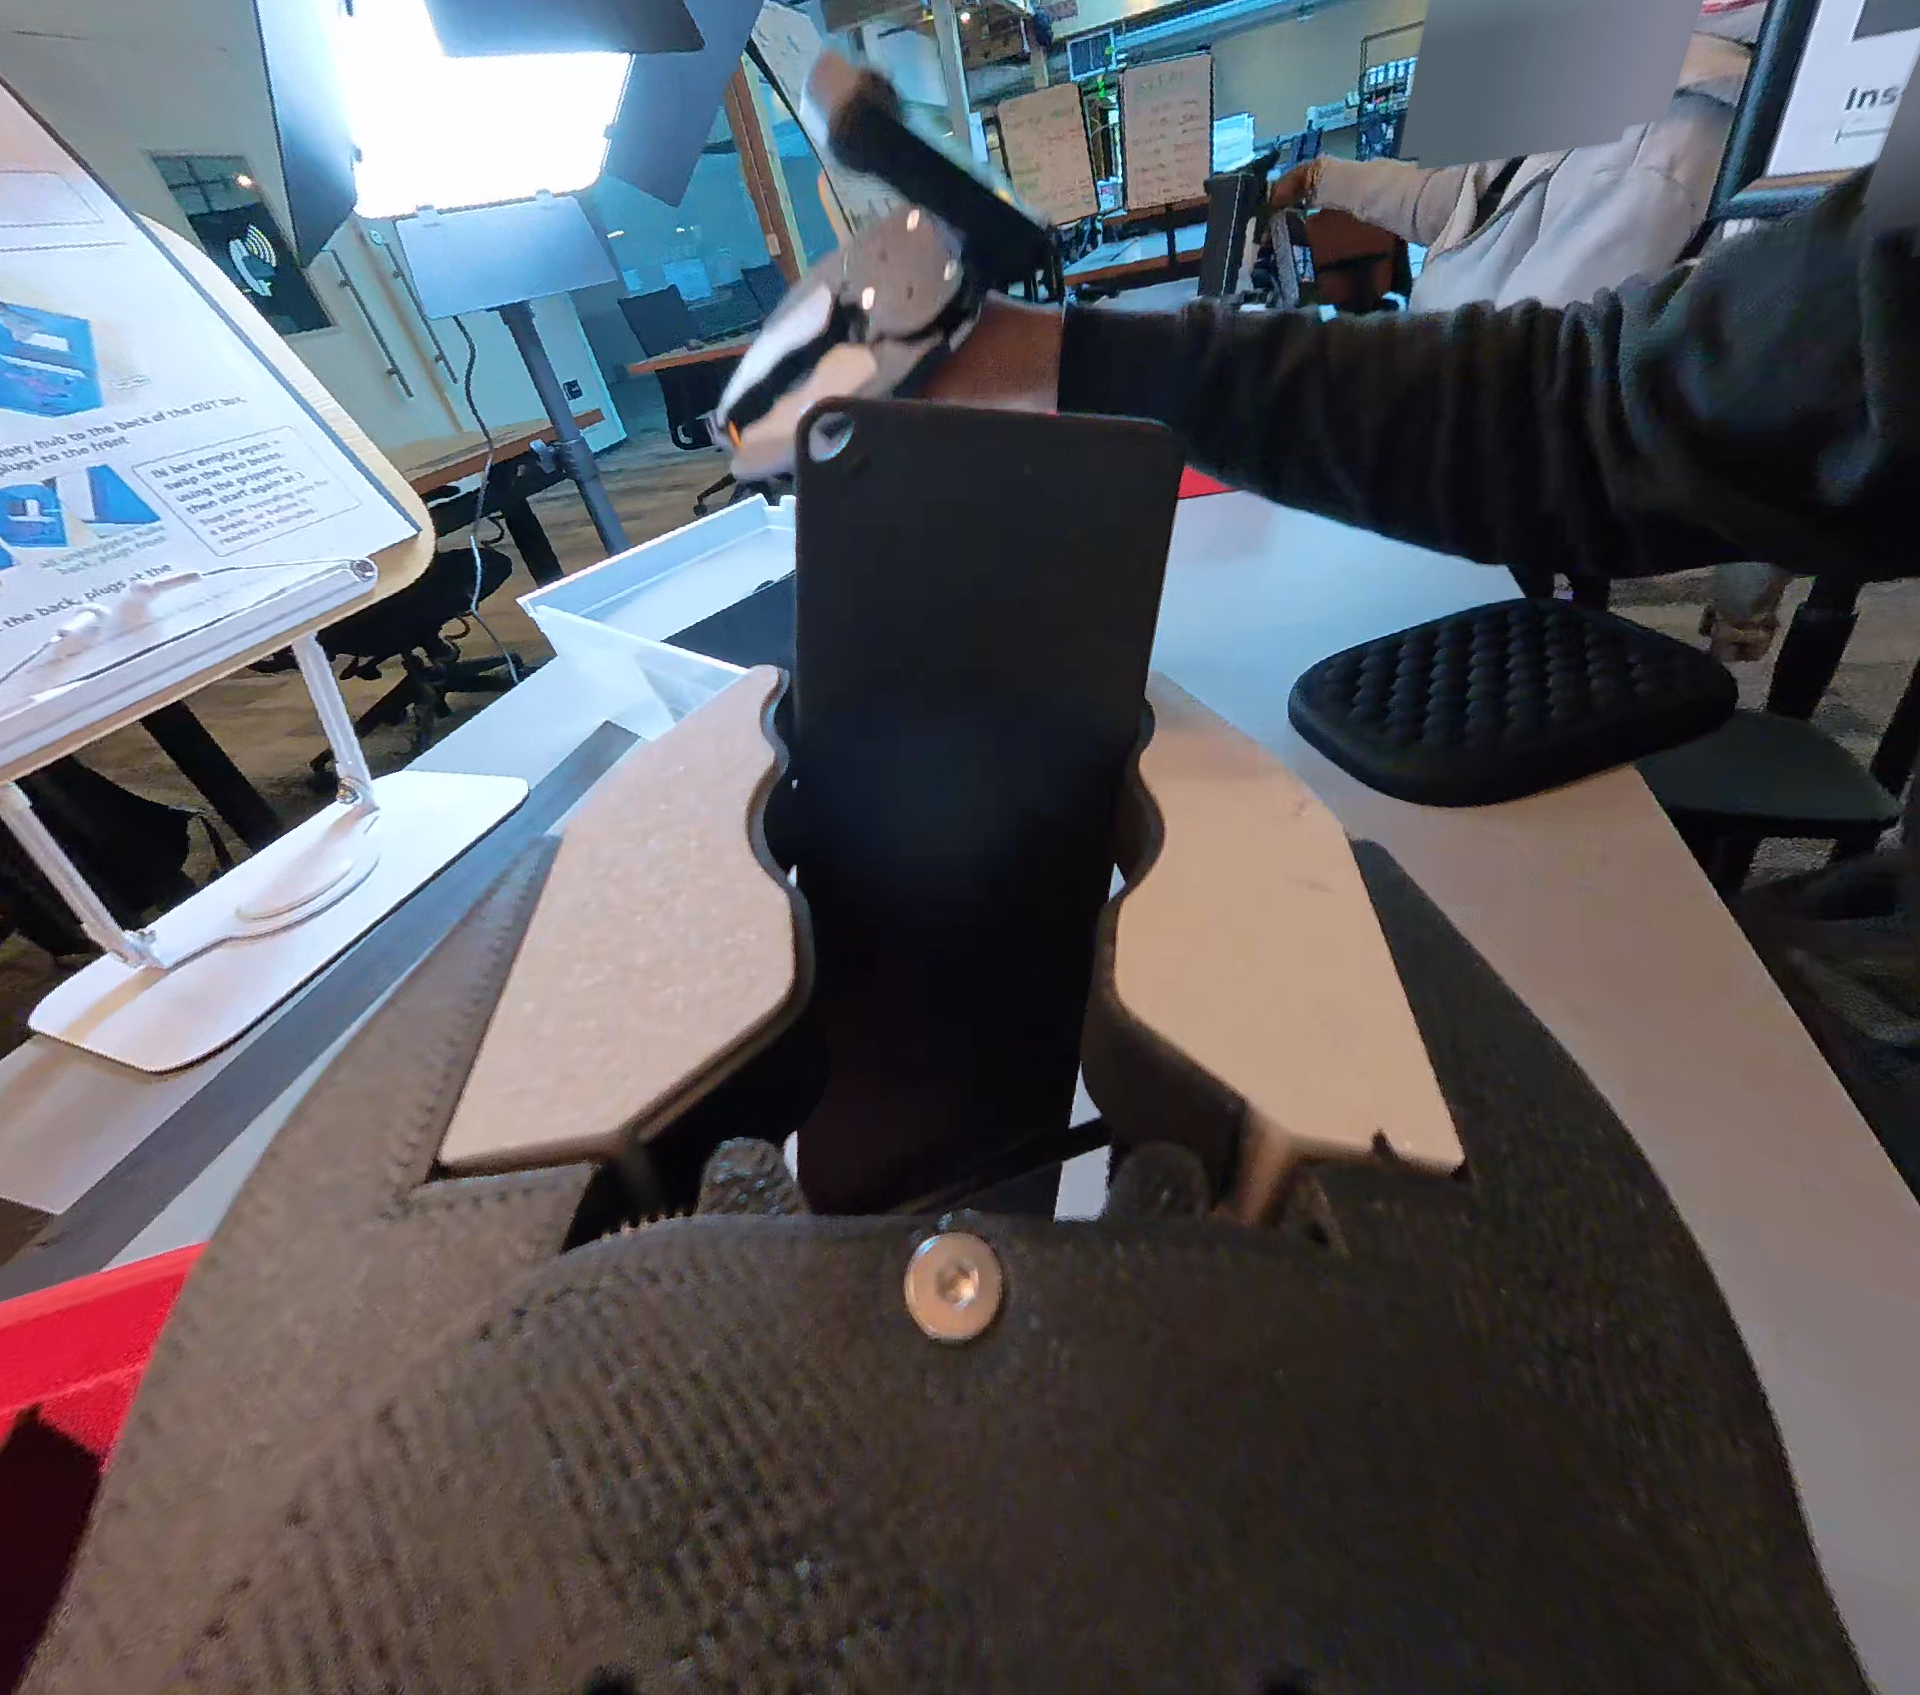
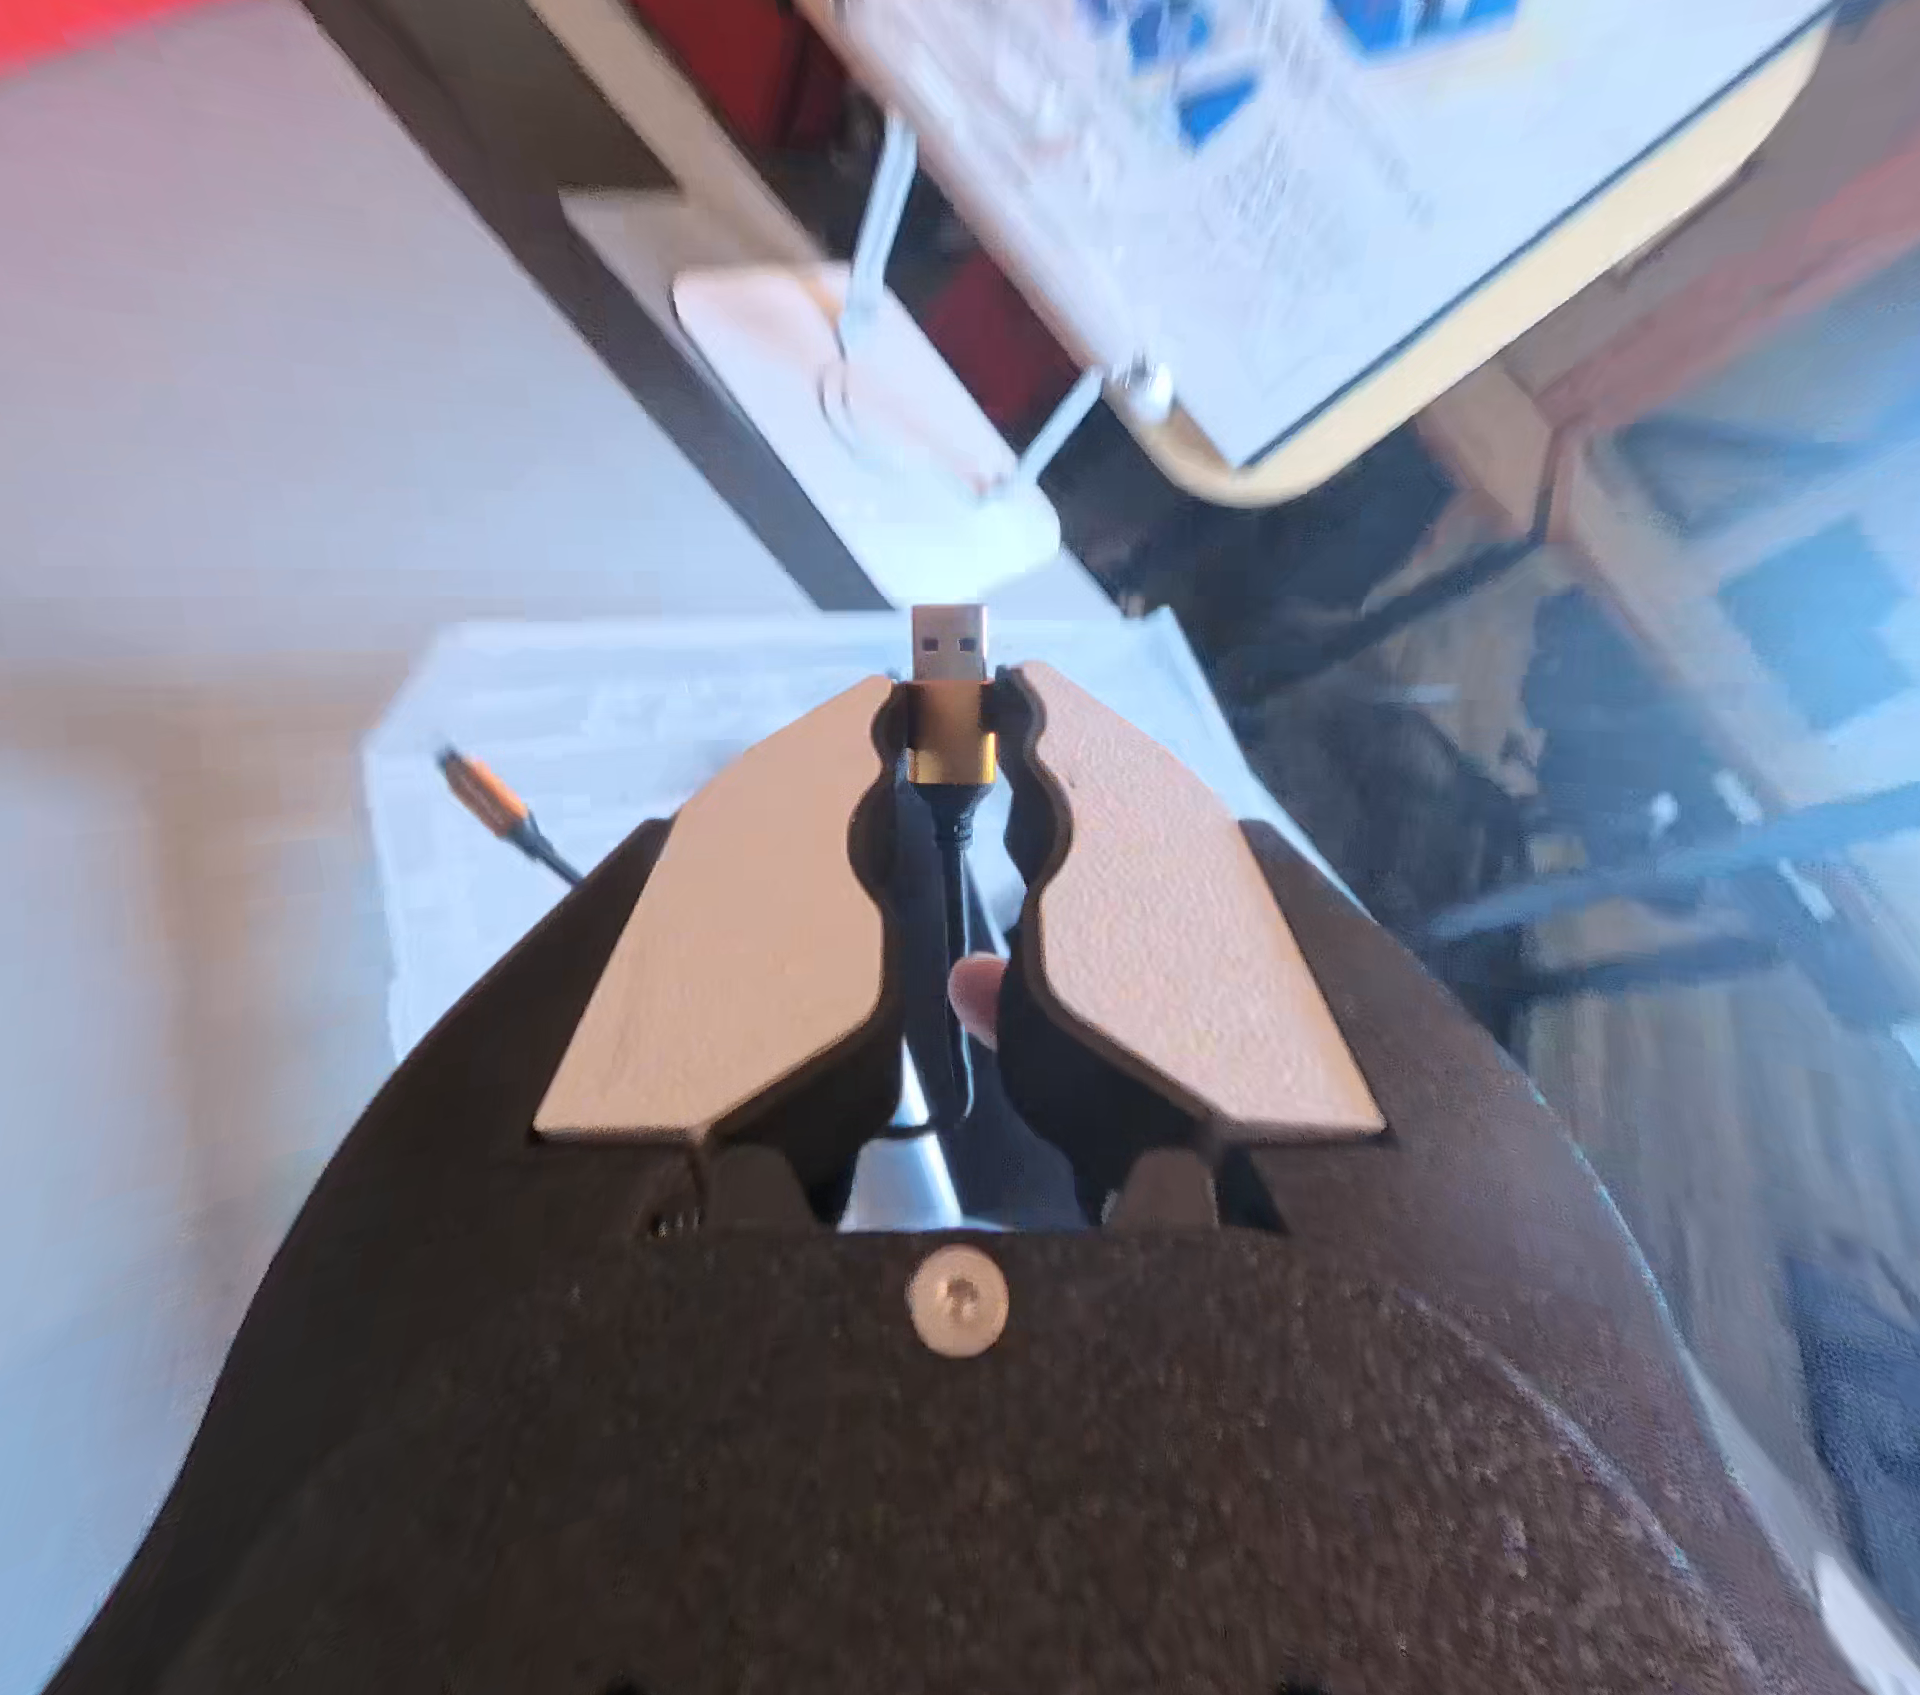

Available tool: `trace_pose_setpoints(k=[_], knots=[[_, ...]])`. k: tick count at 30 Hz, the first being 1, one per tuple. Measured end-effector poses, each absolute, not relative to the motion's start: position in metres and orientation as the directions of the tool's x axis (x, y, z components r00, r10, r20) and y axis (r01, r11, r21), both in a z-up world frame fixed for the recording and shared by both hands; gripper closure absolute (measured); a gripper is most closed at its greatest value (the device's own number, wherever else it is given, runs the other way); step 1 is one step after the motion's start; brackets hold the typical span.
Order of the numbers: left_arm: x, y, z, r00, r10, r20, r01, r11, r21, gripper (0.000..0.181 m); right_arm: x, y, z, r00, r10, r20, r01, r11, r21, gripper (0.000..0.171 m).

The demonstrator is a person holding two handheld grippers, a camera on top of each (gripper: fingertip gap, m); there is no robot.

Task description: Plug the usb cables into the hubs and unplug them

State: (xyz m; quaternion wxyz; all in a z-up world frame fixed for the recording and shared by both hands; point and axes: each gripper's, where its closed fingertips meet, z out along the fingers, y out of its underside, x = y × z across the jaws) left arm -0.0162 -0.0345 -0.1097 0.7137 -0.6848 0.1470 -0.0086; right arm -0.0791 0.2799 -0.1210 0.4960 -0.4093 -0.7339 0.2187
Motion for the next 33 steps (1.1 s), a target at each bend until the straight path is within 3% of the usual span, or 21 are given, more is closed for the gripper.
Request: trace_pose_setpoints(k=[2, 4, 7, 11, 13, 16, 19, 21, 26, 28, 33], knots=[[-0.018, -0.034, -0.109, 0.96, -0.22, -0.172, -0.16, 0.072, -0.984, 0.122, -0.077, 0.302, -0.155, -0.156, 0.801, 0.578, 0.517, 0.565, -0.643, 0.152], [-0.018, -0.034, -0.11, 0.961, -0.232, -0.151, -0.138, 0.072, -0.988, 0.122, -0.074, 0.308, -0.162, -0.135, 0.776, 0.616, 0.543, 0.578, -0.609, 0.13], [-0.016, -0.034, -0.111, 0.957, -0.254, -0.14, -0.124, 0.076, -0.989, 0.123, -0.072, 0.265, -0.143, -0.179, 0.813, 0.554, 0.425, 0.572, -0.702, 0.117], [-0.009, -0.032, -0.112, 0.947, -0.293, -0.131, -0.111, 0.083, -0.99, 0.122, -0.044, 0.122, -0.128, -0.576, 0.723, 0.381, 0.174, 0.565, -0.807, 0.119], [-0.006, -0.03, -0.116, 0.942, -0.299, -0.149, -0.133, 0.074, -0.988, 0.122, -0.02, 0.056, -0.13, -0.736, 0.578, 0.353, 0.077, 0.59, -0.804, 0.122], [0.002, -0.028, -0.121, 0.933, -0.311, -0.18, -0.169, 0.063, -0.984, 0.122, -0.003, -0.005, -0.147, -0.822, 0.403, 0.403, -0.025, 0.68, -0.732, 0.137], [0.007, -0.024, -0.128, 0.925, -0.318, -0.208, -0.206, 0.042, -0.978, 0.123, -0.002, -0.034, -0.163, -0.847, 0.334, 0.414, -0.057, 0.717, -0.695, 0.141], [0.009, -0.023, -0.135, 0.919, -0.314, -0.24, -0.247, 0.018, -0.969, 0.122, -0.002, -0.043, -0.164, -0.849, 0.323, 0.419, -0.082, 0.703, -0.707, 0.155], [0.011, -0.021, -0.144, 0.903, -0.31, -0.298, -0.321, -0.024, -0.947, 0.123, 0.003, -0.038, -0.163, -0.869, 0.3, 0.392, -0.092, 0.682, -0.726, 0.155], [0.006, -0.018, -0.155, 0.896, -0.295, -0.333, -0.368, -0.072, -0.927, 0.111, 0.007, -0.038, -0.161, -0.878, 0.293, 0.378, -0.095, 0.667, -0.739, 0.155], [0.001, -0.013, -0.171, 0.871, -0.275, -0.408, -0.46, -0.163, -0.873, 0.118, 0.007, -0.032, -0.17, -0.865, 0.28, 0.415, -0.094, 0.723, -0.685, 0.155]])
